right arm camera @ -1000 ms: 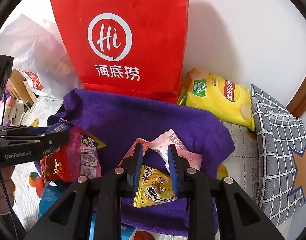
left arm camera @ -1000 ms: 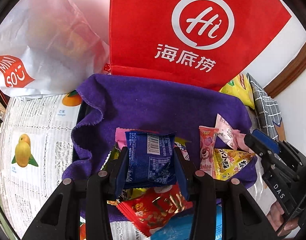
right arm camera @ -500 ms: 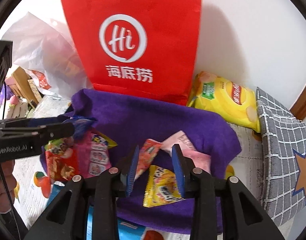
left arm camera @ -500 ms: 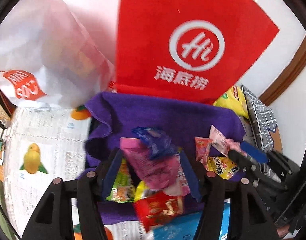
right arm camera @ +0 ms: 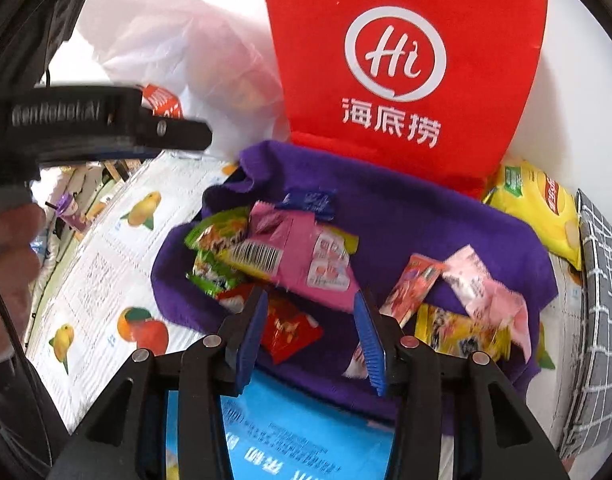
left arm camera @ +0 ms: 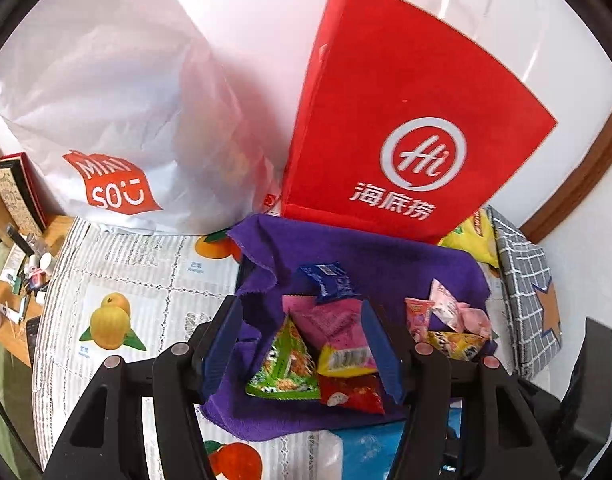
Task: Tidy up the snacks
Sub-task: 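Withdraw both tools and grasp the pink silver-banded pastry with the right tool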
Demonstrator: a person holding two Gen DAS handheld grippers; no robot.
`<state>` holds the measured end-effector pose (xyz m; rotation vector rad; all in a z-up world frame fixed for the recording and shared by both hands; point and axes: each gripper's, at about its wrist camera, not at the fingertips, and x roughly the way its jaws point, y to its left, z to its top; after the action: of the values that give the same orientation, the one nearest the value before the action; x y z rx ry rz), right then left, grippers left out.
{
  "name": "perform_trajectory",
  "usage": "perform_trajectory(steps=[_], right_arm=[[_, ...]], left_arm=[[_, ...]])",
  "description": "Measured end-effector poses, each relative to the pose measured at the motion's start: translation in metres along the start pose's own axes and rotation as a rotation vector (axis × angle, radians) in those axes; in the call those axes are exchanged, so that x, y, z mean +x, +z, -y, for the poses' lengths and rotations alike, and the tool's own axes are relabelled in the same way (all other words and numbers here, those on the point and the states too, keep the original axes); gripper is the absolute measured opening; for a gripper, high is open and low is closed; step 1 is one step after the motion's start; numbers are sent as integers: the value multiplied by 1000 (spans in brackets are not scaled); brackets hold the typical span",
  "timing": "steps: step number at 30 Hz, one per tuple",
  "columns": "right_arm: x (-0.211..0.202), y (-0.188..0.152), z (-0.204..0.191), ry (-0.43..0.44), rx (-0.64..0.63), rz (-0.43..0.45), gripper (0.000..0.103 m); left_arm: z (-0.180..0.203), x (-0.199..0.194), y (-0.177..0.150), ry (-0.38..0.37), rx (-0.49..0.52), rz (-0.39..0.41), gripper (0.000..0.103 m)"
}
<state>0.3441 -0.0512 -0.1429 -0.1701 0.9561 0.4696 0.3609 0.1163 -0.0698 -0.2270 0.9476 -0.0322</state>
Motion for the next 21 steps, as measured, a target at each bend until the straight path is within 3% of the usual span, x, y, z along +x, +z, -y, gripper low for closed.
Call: perform_trajectory(steps=[7, 21], right_arm=[[-35, -33, 4, -25, 63, 49, 45], [-103, -116, 17, -117, 166, 98, 51]], left_arm=[[25, -33, -11, -16, 72, 56, 60], [38, -80, -88, 6, 159, 58, 62]])
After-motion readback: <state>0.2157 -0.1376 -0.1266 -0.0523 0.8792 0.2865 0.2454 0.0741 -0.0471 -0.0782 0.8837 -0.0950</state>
